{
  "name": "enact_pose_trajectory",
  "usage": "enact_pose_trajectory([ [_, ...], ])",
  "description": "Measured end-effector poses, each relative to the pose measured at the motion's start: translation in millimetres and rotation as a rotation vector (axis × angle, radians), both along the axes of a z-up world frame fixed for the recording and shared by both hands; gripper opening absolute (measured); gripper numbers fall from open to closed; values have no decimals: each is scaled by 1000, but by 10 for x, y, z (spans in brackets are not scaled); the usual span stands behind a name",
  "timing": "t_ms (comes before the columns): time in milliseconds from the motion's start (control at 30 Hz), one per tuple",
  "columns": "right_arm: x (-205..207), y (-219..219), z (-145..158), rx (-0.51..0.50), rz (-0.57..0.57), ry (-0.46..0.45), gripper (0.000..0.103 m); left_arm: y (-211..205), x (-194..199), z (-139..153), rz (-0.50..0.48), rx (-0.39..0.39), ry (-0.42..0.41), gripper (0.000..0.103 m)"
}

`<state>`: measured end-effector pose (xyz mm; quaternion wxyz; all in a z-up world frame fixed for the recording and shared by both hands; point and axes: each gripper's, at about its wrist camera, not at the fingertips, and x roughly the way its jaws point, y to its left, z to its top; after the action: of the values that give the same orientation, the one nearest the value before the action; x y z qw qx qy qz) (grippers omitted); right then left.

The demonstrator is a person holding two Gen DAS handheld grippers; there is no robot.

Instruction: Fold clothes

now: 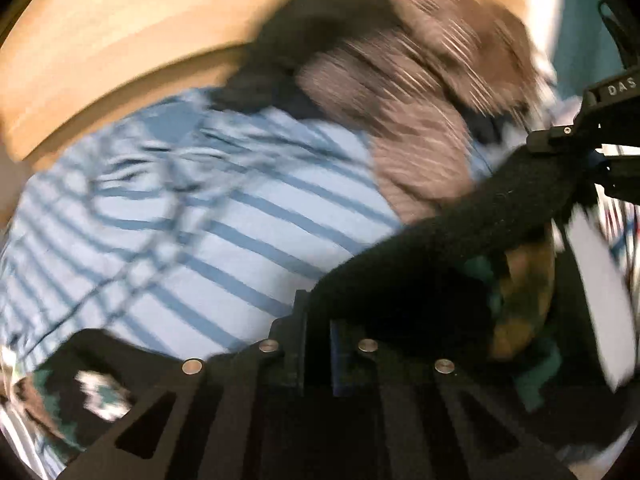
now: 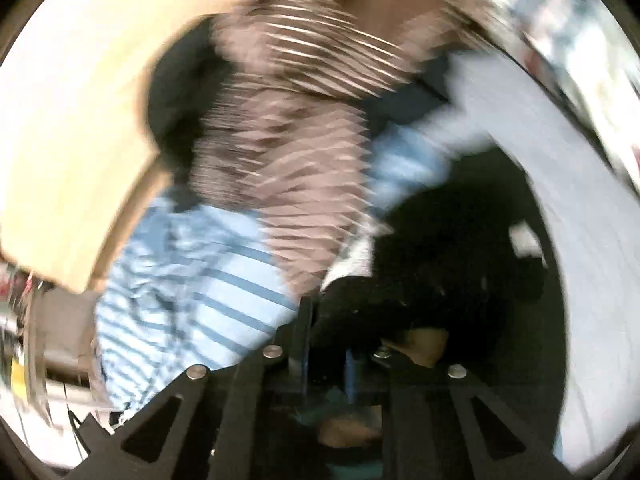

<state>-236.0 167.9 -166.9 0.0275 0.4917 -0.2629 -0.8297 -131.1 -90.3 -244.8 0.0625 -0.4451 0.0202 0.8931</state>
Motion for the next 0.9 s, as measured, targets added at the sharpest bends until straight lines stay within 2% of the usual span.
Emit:
enact_pose_trajectory([
  [100, -301, -674, 343, 12, 141, 88, 14, -627, -132, 231, 200, 78, 30, 9],
  [167, -441, -1165, 515, 8, 237, 136, 14, -1069, -135, 280, 322, 136, 12, 9],
  [233, -459, -1574, 528, 4, 329, 140, 14, -1418, -106, 234, 418, 161, -9, 9],
  [267, -448, -1765, 508, 2, 374, 135, 17, -1580, -76, 183, 470, 145, -26, 9],
  [300, -436, -1955, 487, 0, 420, 129, 23, -1738, -45, 103, 524, 128, -61, 9],
  [333, -425, -2145, 467, -2, 465, 123, 47, -1851, -20, 23, 561, 138, -91, 9],
  [367, -413, -2336, 447, -3, 510, 118, 64, -1961, 5, -60, 596, 154, -123, 9],
  [433, -344, -2607, 380, 6, 585, 106, 70, -2075, 51, -192, 636, 207, -176, 18],
  [500, -134, -2547, 235, 56, 609, 92, 73, -2078, 88, -229, 671, 227, -195, 23],
  [567, 40, -2308, 57, 100, 589, 57, 73, -1986, 112, -172, 702, 210, -198, 32],
  [667, 233, -1622, -267, 138, 452, -44, 73, -1837, 162, -57, 715, 240, -206, 45],
  [733, 394, -1032, -496, 139, 323, -136, 73, -1745, 235, 70, 703, 310, -175, 68],
  [800, 568, -454, -688, 139, 205, -202, 73, -1610, 325, 194, 655, 429, -132, 69],
  [900, 769, 177, -932, 87, 56, -281, 74, -1313, 379, 225, 557, 550, -152, 69],
])
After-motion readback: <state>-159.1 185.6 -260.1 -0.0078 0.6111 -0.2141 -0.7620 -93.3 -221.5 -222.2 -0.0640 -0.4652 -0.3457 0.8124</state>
